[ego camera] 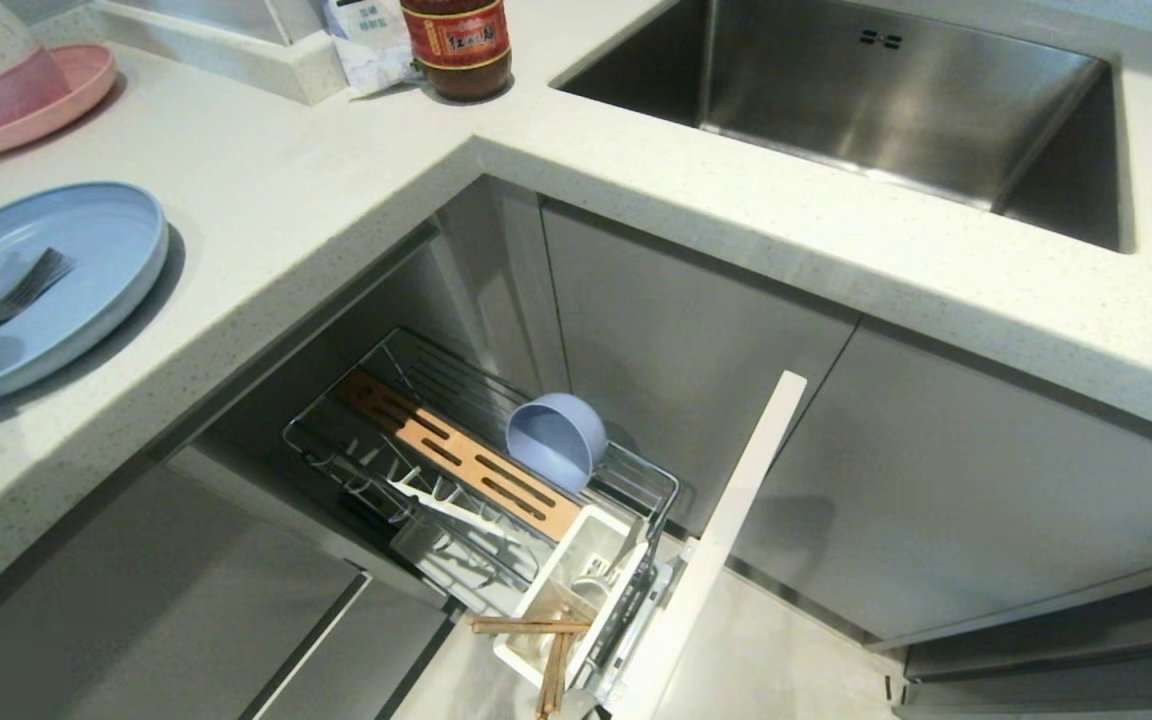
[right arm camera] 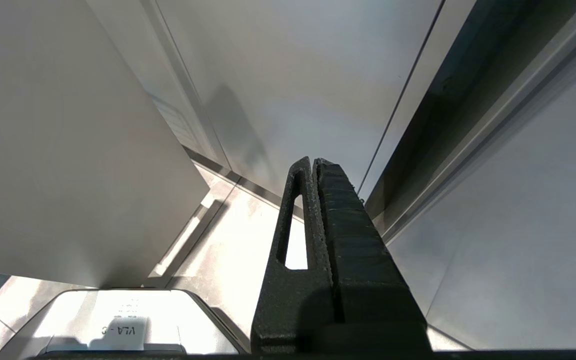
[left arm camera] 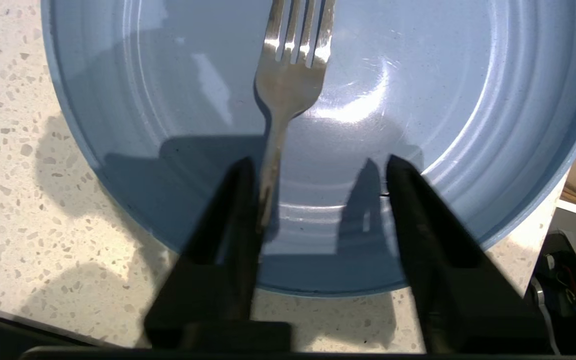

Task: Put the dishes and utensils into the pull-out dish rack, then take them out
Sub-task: Pick up the fork and place it in the cupboard

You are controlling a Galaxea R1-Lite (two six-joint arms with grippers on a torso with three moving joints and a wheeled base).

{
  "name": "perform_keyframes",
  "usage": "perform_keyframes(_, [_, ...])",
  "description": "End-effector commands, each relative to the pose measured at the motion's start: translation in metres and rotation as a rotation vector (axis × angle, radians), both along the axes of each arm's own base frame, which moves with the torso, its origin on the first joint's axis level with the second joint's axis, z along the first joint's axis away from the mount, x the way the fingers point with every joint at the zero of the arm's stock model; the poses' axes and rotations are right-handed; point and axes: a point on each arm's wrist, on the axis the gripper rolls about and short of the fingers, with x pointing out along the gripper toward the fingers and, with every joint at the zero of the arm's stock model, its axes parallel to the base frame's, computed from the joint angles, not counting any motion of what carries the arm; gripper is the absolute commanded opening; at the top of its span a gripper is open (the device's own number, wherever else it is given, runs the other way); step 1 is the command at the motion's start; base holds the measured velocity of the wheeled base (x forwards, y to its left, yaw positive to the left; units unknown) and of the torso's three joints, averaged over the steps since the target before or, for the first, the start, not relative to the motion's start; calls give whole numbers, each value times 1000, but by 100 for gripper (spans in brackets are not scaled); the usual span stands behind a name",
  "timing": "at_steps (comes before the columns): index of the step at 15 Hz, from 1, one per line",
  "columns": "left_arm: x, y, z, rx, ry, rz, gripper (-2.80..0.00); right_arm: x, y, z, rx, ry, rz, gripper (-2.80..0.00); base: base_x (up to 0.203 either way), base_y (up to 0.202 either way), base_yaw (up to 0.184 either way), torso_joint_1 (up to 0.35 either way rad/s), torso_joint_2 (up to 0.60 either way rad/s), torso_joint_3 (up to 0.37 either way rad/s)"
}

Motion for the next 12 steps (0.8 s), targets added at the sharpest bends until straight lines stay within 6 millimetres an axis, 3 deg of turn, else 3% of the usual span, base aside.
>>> perform_keyframes(1, [0,0,0,-1,0,-5,-280,0,0,0,0,-3,0,-280,0,0,0,0,0,0])
perform_keyframes(9, [0,0,2,1,-9,-4,-280,0,0,0,0,-3,0,-280,0,0,0,0,0,0])
perform_keyframes(12, [-2,-4,18,-74,-42,39,-280,0,0,0,0,-3,1,-280,0,0,0,0,0,0])
